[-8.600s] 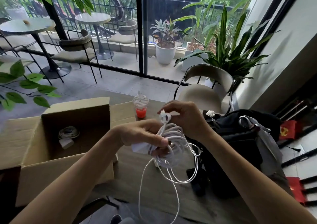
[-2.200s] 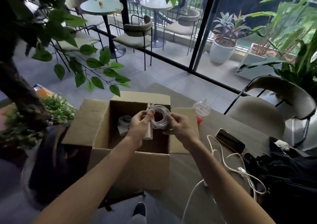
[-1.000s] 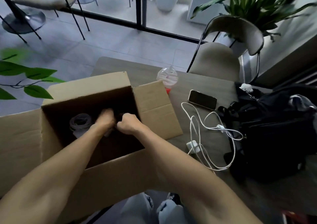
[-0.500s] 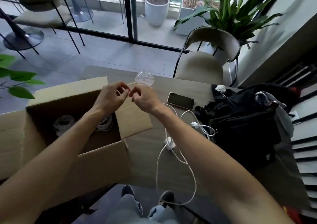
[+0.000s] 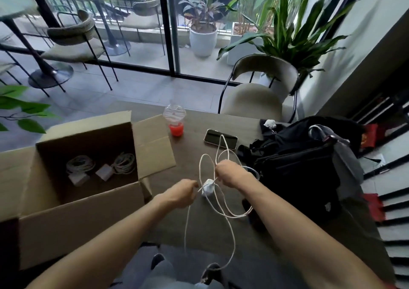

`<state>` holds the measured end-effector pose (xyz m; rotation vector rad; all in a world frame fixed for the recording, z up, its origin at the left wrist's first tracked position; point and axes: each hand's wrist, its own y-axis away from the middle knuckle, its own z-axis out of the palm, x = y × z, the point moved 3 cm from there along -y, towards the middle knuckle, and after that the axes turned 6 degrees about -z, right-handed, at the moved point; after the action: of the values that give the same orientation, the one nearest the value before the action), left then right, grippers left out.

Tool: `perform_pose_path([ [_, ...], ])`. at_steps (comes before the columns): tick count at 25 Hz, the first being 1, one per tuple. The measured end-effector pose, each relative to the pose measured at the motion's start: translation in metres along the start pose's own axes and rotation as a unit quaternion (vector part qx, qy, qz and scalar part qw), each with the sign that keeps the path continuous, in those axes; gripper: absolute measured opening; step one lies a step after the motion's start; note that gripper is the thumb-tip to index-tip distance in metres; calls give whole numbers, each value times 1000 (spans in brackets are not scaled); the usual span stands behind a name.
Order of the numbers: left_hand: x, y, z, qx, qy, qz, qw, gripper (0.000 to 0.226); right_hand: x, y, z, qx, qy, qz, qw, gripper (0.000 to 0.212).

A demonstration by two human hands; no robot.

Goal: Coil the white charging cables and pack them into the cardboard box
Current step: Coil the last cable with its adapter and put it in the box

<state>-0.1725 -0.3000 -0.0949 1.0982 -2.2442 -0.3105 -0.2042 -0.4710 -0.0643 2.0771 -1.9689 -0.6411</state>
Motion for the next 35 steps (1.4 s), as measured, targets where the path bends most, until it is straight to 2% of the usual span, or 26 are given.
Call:
perform_pose_path([
  [3,0,0,38,-60,-23,-50,997,40,10,10,-9,20,-79,-34,996,16],
  [5,6,-6,43,-36,36,-53,997,21,17,20,-21,47,-132,-53,989,10],
  [7,10,-16,26,36,128,-87,987,34,27,31,-37,63,-165,-74,981,7],
  [9,8,-27,9,68,201,-133,968,33,37,41,-57,79,-199,-87,973,6],
  [11,14,-28,-9,32,114,-132,984,22,46,50,-76,123,-255,-91,955,6],
  [13,32,-20,-34,35,120,-55,991,47,50,59,-96,179,-307,-102,929,6],
  [14,41,-12,-49,29,206,7,978,57,50,63,-105,200,-333,-111,915,6],
  [15,53,-6,-63,-2,309,70,949,61,51,67,-115,223,-354,-122,900,7],
  [17,76,10,-91,-69,442,149,882,56,54,75,-136,265,-379,-145,875,14],
  [19,96,16,-112,-31,459,184,869,48,51,80,-157,298,-367,-178,863,20],
  [21,122,18,-122,7,437,212,874,39,47,83,-169,327,-352,-200,854,22],
  [23,139,17,-121,5,443,226,867,24,43,85,-173,359,-349,-197,843,14],
  [24,143,18,-120,-19,495,233,837,18,43,88,-172,383,-334,-179,842,9],
  [25,146,21,-120,-60,573,239,782,15,44,91,-169,410,-304,-147,847,9],
  [27,147,24,-125,-144,714,263,633,21,44,98,-155,437,-217,-75,869,15],
  [28,146,22,-129,-161,763,278,561,28,40,100,-145,412,-197,-57,888,17],
  [29,145,19,-133,-158,793,283,516,33,31,100,-134,354,-198,-57,912,18],
  [30,144,15,-138,-115,794,279,527,35,20,100,-124,278,-204,-60,937,19],
  [31,140,11,-143,-18,743,268,613,34,10,100,-116,211,-213,-63,952,19],
  [32,136,8,-148,111,619,255,734,33,4,101,-111,174,-213,-67,959,20],
  [33,133,8,-152,229,447,250,828,32,2,104,-112,168,-196,-82,963,20],
  [34,134,10,-154,296,292,264,870,32,1,108,-118,183,-173,-104,962,20],
  [35,135,11,-156,289,202,281,893,35,3,113,-128,209,-162,-129,956,18],
])
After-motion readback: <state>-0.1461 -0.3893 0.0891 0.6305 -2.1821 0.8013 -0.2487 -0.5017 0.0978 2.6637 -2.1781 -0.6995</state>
